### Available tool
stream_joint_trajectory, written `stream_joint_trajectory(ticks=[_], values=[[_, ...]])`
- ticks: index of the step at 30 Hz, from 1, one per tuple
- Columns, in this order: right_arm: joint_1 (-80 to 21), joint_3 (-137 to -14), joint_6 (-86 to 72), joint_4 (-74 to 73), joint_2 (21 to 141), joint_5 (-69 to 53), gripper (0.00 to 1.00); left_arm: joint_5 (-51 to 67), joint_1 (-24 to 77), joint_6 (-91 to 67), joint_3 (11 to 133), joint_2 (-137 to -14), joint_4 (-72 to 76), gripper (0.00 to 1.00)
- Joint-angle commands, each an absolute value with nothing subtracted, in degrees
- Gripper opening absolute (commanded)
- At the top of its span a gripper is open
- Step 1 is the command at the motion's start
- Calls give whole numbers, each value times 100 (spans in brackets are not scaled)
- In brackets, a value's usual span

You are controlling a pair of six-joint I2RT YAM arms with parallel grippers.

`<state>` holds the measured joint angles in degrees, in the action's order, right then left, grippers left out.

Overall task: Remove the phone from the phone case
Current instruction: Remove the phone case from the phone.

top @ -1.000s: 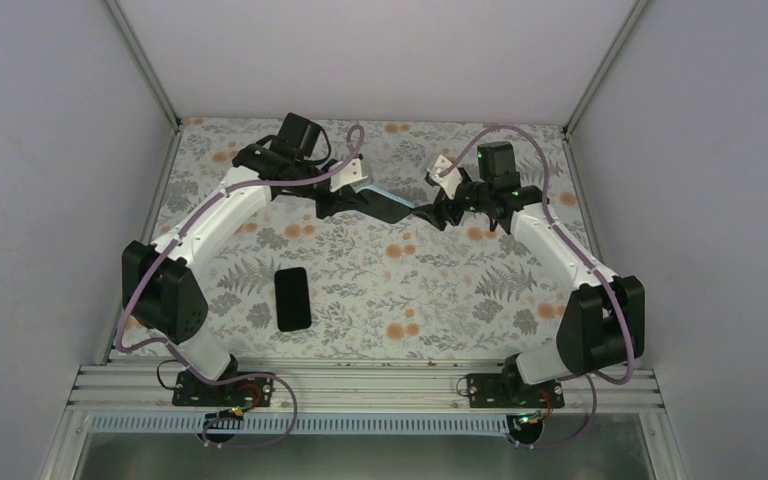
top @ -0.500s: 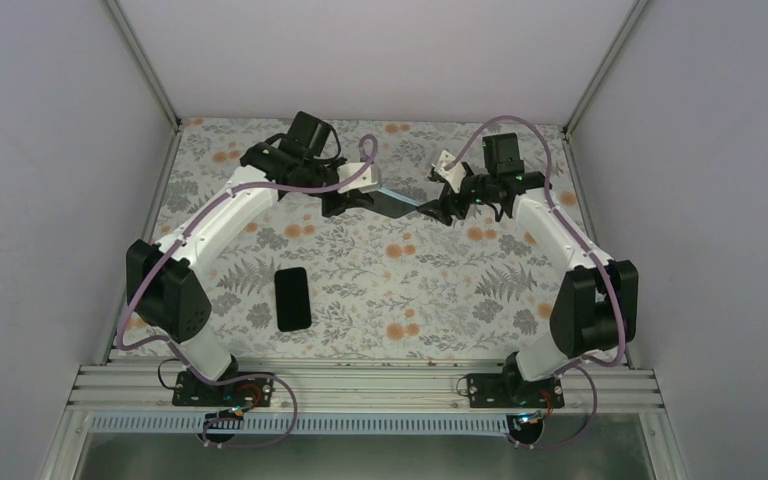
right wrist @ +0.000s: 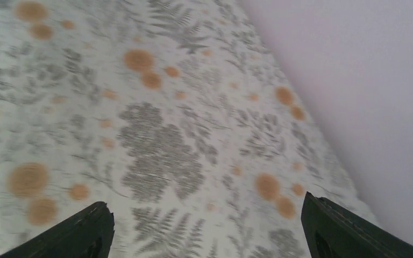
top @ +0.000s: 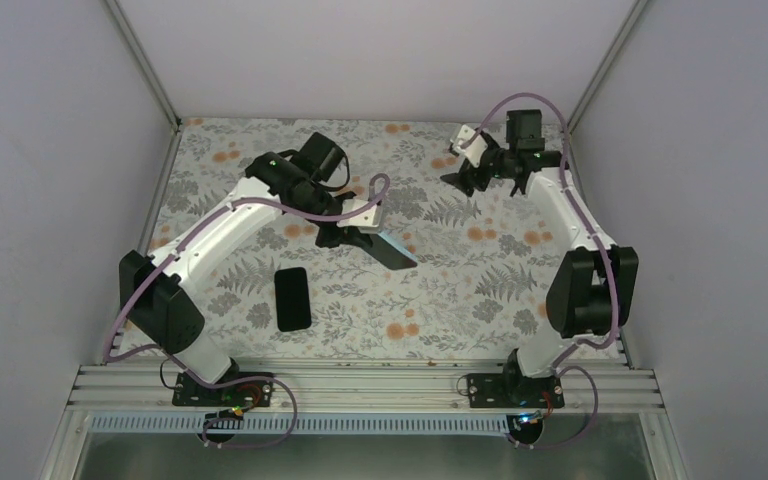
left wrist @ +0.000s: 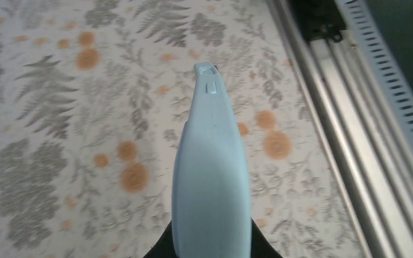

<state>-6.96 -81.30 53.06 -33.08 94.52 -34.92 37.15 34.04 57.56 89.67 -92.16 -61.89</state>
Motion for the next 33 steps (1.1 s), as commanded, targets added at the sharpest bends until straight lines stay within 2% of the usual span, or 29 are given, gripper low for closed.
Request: stream_joint_trajectory(ticks=[1, 6, 15, 21, 33], values=[[-604, -8353, 5485, -2874, 9712, -3177, 89, 4246, 3493, 6001, 9005, -9021, -6709, 2], [-653, -8179, 5844, -3532, 9311, -3674, 88, 4061, 3489, 5879, 8933, -8969, -6379, 2], [-1378, -6160, 5851, -3585, 7583, -3850, 90, 3954, 3496, 5717, 8881, -9038, -5992, 2], [-1905, -5832, 5411, -3351, 7541, -3684, 89, 3959, 3498, 5664, 8972, -9069, -6005, 2], [-1945, -5824, 5452, -3599, 7507, -3530, 86, 3812, 3498, 5612, 8886, -8983, -5933, 2]])
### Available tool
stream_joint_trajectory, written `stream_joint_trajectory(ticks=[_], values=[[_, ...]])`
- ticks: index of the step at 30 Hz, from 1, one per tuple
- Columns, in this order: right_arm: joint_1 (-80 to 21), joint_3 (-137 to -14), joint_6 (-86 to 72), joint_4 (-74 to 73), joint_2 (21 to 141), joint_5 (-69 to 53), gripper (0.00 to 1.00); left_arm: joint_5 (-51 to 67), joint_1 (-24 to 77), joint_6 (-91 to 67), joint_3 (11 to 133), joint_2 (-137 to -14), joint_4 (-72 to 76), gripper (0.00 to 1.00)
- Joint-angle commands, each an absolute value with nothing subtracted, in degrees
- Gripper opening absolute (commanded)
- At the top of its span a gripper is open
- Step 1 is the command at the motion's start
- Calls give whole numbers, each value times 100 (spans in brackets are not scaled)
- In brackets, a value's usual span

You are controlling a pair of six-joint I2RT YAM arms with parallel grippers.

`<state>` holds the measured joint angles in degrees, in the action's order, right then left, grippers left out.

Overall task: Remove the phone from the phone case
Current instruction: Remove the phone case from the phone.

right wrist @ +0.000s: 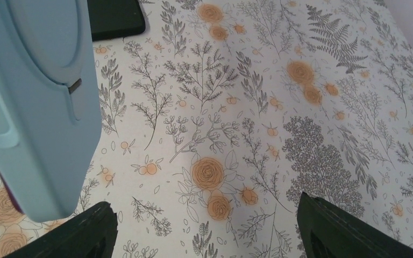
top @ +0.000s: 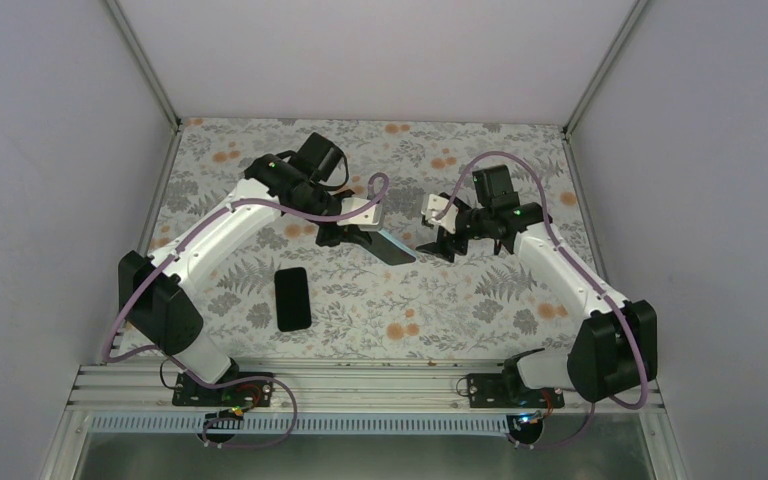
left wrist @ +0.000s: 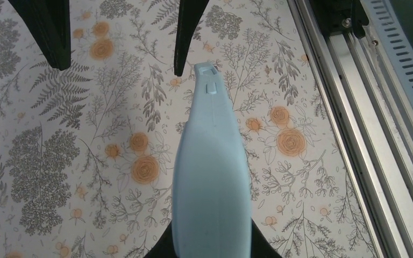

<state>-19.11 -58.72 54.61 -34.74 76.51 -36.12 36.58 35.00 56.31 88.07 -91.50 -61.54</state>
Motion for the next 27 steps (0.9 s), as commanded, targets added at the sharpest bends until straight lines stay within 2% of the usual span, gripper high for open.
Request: stream_joint_trajectory(ticks=[1, 16, 27], values=[[-1946, -5807, 5490, -3683, 7458, -3521, 86, 3789, 3498, 5608, 8886, -8982, -5921, 2], [-1942, -5795, 5565, -4115, 7336, -3949, 82, 3744, 3498, 5513, 8785, -9070, -5671, 2], [-1936, -5687, 5327, -3282, 7481, -3459, 81, 3788, 3498, 5580, 8875, -9106, -5795, 2]])
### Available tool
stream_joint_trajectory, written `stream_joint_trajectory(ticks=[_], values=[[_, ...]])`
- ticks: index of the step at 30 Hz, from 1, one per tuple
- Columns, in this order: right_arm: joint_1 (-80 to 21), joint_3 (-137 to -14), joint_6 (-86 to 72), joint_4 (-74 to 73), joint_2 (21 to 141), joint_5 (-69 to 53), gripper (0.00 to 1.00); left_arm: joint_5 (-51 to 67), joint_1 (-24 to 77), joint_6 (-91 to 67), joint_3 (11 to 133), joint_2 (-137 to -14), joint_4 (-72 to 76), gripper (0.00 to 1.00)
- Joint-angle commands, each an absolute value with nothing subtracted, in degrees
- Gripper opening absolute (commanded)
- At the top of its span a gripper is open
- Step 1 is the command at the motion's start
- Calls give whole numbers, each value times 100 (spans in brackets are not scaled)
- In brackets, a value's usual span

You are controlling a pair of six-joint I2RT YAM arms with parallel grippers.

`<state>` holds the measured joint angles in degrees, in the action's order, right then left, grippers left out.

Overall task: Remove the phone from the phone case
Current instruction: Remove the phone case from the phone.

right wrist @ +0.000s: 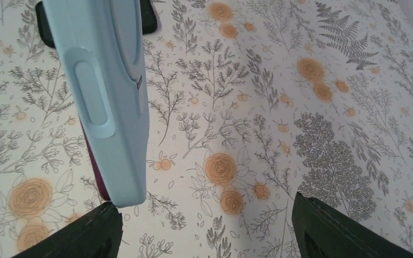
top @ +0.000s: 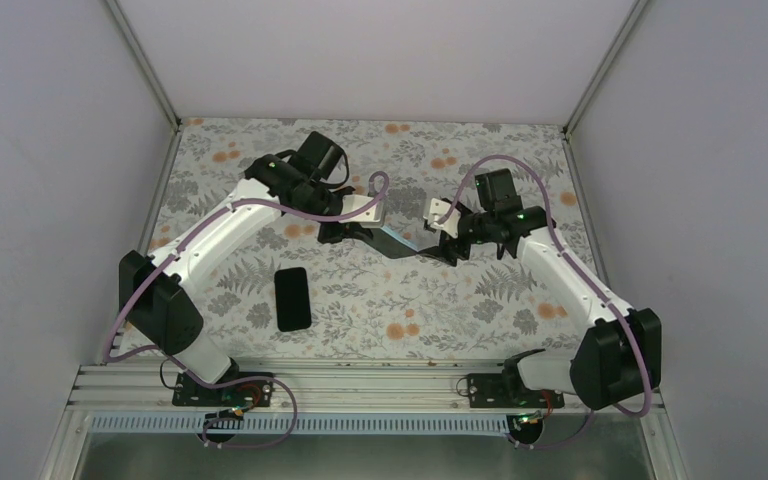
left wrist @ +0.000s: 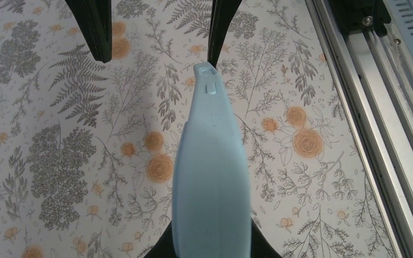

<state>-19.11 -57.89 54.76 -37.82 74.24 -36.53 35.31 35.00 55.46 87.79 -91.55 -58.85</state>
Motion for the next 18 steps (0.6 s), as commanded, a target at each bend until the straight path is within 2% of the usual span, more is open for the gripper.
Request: stream_joint_trajectory(ticks=[1, 11, 18], values=[[-1922, -5676, 5312, -3185, 7499, -3400, 81, 3792, 3498, 5581, 8877, -9112, -5796, 2], [-1916, -5861, 4953, -2528, 7749, -3125, 79, 4092, 3536, 5616, 8899, -9187, -5925, 2], [-1938, -6461, 4644, -2453, 8051, -2978, 78, 4380, 3610, 5606, 8805, -9220, -5946, 2]])
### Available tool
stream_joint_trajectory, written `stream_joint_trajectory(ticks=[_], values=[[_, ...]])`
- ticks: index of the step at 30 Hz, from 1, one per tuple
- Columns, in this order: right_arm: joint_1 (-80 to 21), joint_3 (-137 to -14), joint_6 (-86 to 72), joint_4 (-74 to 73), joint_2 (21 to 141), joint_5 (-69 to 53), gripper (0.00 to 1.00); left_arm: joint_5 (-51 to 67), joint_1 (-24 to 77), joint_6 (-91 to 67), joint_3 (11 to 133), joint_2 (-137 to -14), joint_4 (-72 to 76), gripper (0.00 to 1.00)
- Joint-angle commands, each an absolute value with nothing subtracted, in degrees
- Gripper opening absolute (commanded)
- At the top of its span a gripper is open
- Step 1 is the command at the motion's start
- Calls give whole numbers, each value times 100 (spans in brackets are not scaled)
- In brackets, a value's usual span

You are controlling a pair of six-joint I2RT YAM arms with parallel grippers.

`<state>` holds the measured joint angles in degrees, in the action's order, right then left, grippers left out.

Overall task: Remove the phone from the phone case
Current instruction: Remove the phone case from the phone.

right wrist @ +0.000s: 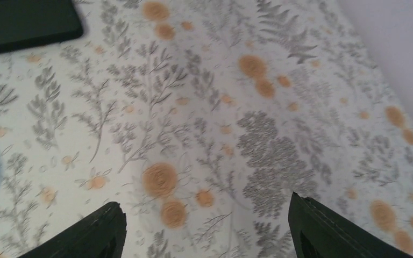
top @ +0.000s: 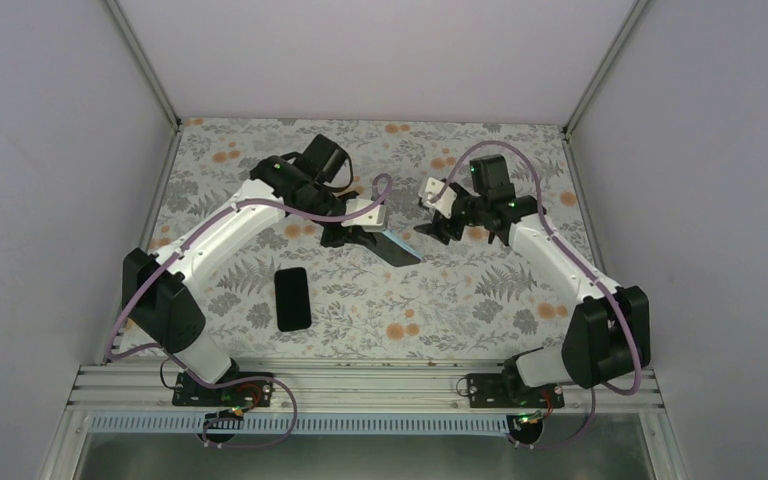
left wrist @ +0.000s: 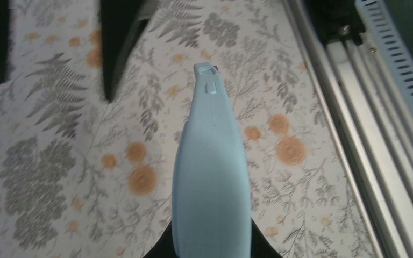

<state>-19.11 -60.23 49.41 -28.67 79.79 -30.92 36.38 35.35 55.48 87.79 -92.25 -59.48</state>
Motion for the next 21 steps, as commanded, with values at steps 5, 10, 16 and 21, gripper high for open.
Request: stream_joint_trajectory(ticks=[5, 10, 16, 21], values=[[-1986, -6599, 4720, -2742, 8020, -2949, 79, 4109, 3622, 5607, 8740, -9217, -5842, 2], [-1864, -6182, 5203, -3296, 7549, -2703, 82, 3753, 3607, 5624, 8662, -9120, -5751, 2], [-1950, -5773, 5482, -4006, 7021, -3054, 79, 3613, 3574, 5643, 8801, -9157, -5712, 2], [-2211, -5684, 5265, -3911, 7037, -3045, 77, 3674, 3573, 5599, 8978, -9322, -5721, 2]])
